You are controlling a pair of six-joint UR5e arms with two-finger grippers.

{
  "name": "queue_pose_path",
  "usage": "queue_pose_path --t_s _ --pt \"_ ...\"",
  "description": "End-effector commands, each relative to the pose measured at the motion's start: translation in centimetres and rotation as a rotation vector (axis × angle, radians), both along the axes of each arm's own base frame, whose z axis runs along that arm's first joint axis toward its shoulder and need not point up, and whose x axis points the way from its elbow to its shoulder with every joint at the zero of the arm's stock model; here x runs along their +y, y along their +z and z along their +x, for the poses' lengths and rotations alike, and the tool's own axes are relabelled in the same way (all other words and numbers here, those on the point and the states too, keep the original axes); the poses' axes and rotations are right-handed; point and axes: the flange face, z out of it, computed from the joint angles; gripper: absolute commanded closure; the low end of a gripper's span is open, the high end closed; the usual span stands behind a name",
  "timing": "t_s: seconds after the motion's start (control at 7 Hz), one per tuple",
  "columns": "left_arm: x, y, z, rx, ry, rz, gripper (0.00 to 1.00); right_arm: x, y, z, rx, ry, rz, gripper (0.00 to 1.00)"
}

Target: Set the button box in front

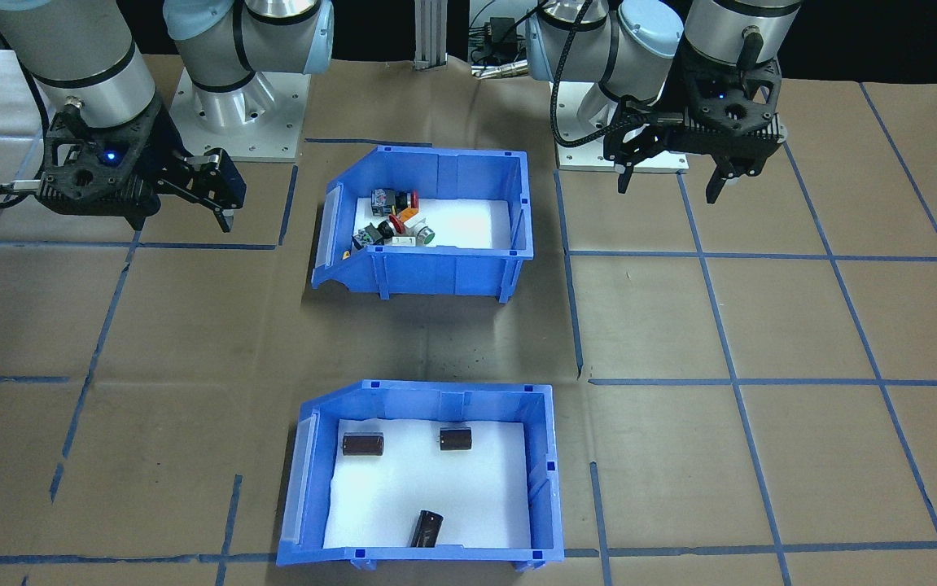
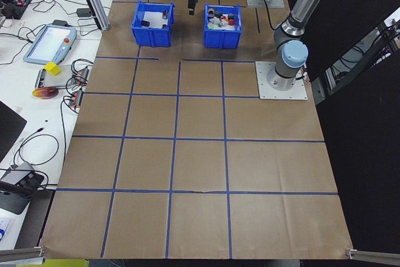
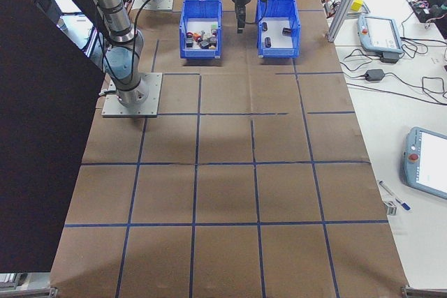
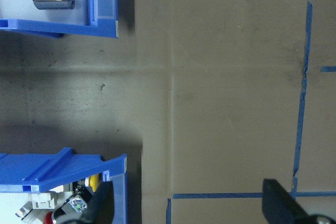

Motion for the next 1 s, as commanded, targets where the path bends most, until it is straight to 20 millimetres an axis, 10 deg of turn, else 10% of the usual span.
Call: queue_pose_path --t_s 0.0,0.29,0.86 --pt "0.0 0.1 0.0 0.002 0.000 -0.001 0.00 -0.6 0.1 0.3 -0.004 0.137 -0.003 0.00" --pt "0.0 0.1 0.1 -0.006 -0.003 -0.001 0.00 -3.2 0.1 0.5 -0.003 0.334 -0.001 0.00" --pt "0.2 0.3 0.1 -0.012 0.006 -0.008 0.00 -10.1 -2.6 10.0 0.015 0.944 0.003 0.00"
